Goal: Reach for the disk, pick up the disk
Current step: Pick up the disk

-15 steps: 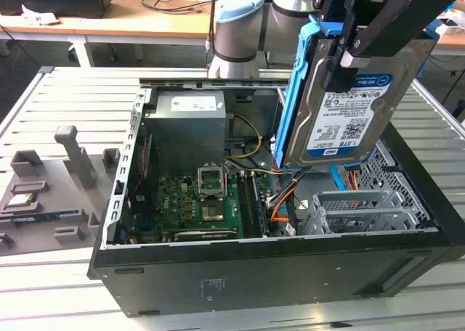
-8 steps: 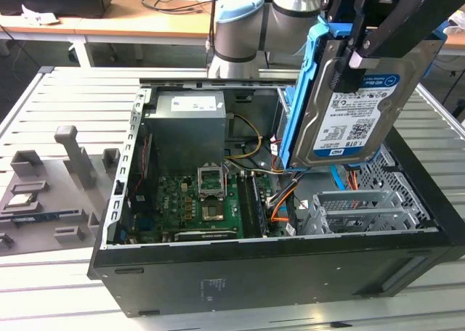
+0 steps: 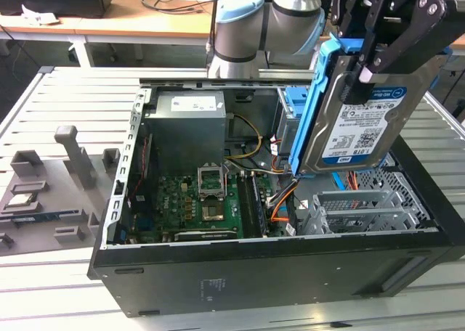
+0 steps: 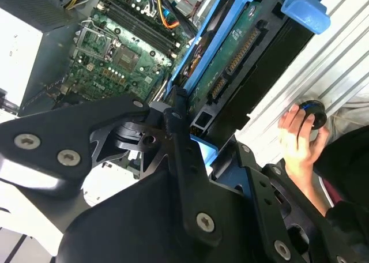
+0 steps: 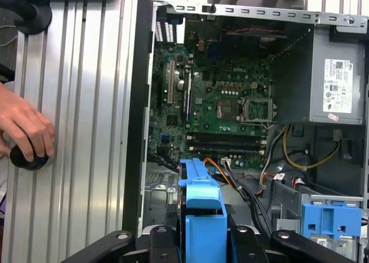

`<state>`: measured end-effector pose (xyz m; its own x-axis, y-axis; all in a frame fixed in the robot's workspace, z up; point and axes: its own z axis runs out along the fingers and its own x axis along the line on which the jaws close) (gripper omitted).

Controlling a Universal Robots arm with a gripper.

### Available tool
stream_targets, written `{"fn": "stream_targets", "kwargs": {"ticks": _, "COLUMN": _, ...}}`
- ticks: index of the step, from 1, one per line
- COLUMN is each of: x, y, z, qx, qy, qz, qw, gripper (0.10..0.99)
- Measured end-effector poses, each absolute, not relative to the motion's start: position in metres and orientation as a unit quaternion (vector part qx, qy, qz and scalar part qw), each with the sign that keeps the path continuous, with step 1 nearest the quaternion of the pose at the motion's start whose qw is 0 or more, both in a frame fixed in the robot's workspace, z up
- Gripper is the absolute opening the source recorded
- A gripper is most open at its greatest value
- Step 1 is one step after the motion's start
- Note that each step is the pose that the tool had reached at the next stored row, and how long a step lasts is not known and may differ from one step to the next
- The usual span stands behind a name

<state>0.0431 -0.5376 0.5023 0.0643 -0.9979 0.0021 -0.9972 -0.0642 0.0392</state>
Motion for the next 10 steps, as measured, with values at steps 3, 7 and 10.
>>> {"fn": "stream_targets", "kwargs": {"ticks": 3, "x": 0.053, "y": -0.538, "z": 0.497, "qx": 0.729, "qy": -0.684, "qz": -0.013, "qw": 0.015, "gripper": 0.365}}
{"fn": "stream_targets", "kwargs": {"ticks": 7, "x": 0.071, "y": -0.538, "z": 0.493, "qx": 0.729, "qy": -0.684, "qz": -0.013, "qw": 0.015, "gripper": 0.365}}
{"fn": "stream_targets", "kwargs": {"ticks": 10, "x": 0.076, "y": -0.538, "z": 0.493, "qx": 0.729, "qy": -0.684, "qz": -0.013, "qw": 0.015, "gripper": 0.365}}
